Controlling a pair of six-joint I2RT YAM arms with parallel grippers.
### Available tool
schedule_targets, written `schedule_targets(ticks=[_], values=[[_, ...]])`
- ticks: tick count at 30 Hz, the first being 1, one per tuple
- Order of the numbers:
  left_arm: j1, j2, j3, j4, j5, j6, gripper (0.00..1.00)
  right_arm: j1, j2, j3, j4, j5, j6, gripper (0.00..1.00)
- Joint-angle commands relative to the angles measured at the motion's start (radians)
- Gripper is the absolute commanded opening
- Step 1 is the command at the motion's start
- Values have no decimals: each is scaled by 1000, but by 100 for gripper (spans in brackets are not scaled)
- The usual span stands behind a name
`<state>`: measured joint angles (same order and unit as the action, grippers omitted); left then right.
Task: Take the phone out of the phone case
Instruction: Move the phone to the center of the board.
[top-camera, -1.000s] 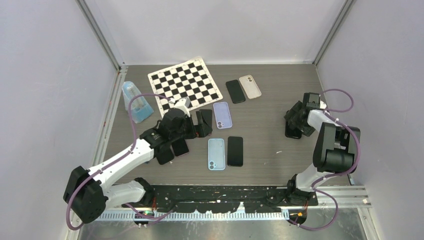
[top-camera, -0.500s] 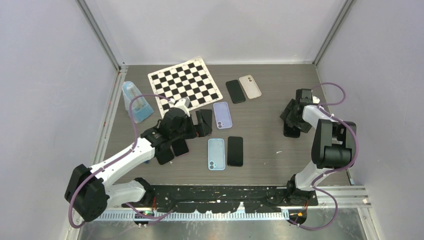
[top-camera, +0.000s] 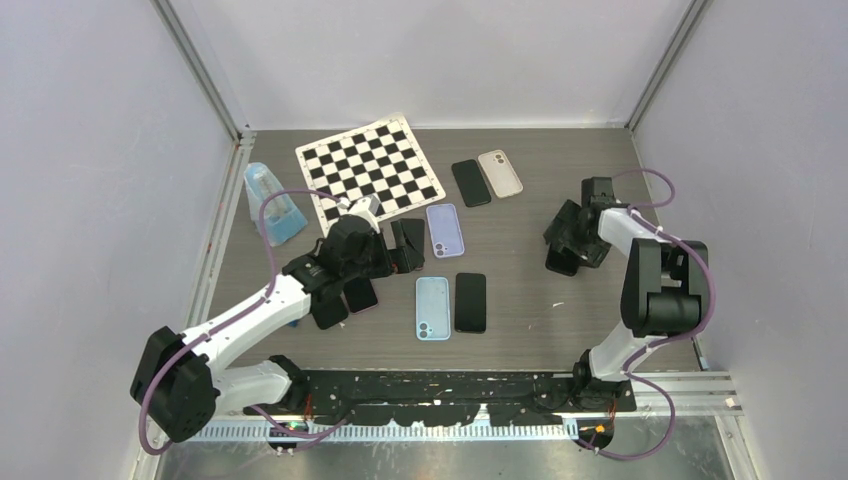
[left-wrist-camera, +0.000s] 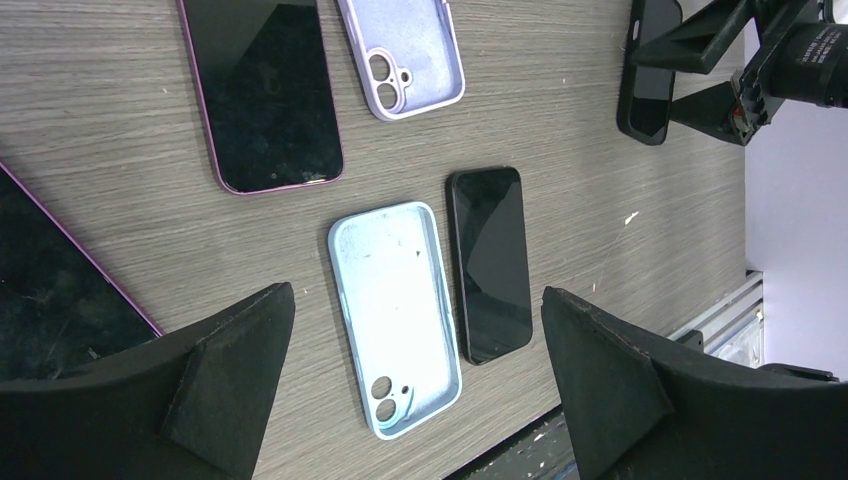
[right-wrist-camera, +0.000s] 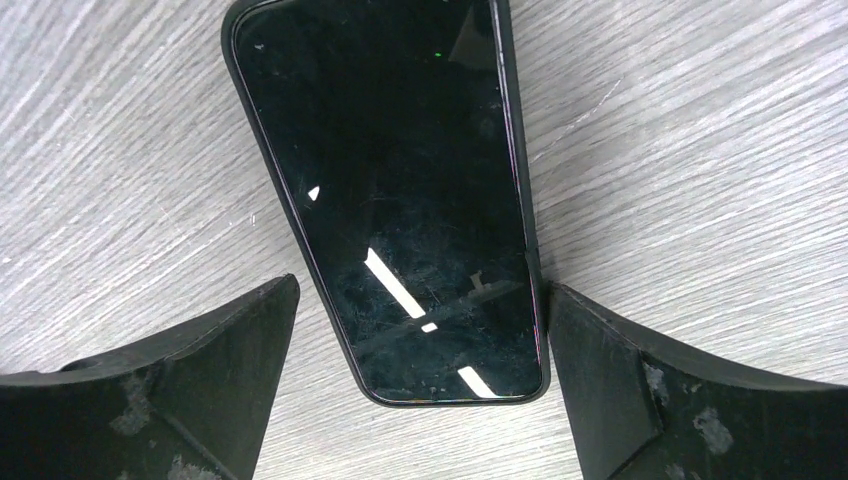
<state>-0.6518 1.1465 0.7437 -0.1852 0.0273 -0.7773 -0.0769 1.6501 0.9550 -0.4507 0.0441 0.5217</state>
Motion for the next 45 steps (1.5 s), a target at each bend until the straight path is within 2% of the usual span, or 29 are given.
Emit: schedule_targets(ticks=[1,5,7,9,11,14,19,24,26,28,32,41,43,45], values=[[11,-5,6,17,2,4,97,41,85,41,-52,-18,-42,100],[15,-5,6,17,1,4,97,62,128,64,-69,34,-64,98],[16,-3,6,16,2,4,97,64,133,66,-71,54,-55,91],[16,0,8,16,2,6,97,66,134,70,-74,69,-33,77],[15,2,11,16,1,6,97,74,124,77,-88,88,-4,69],[17,7,15,18,0,6,97,125,85,76,-104,103,20,65],[19,10,16,21,-7,6,97,234,-22,27,-107,41,91,60],[26,11,19,20,-18,4,97,286,-55,-6,-103,10,118,60],[28,13,20,20,-19,6,97,287,-41,-9,-104,29,112,67],[30,11,20,21,-18,16,97,287,-22,-9,-98,60,89,84],[31,-14,4,26,-43,41,100,288,-7,-8,-48,133,51,94],[31,-79,-7,-7,-140,68,100,299,119,48,-37,183,16,93],[31,-83,-9,-13,-150,71,100,300,135,49,-37,184,21,90],[32,-83,-6,-13,-148,76,100,300,145,52,-36,185,37,81]])
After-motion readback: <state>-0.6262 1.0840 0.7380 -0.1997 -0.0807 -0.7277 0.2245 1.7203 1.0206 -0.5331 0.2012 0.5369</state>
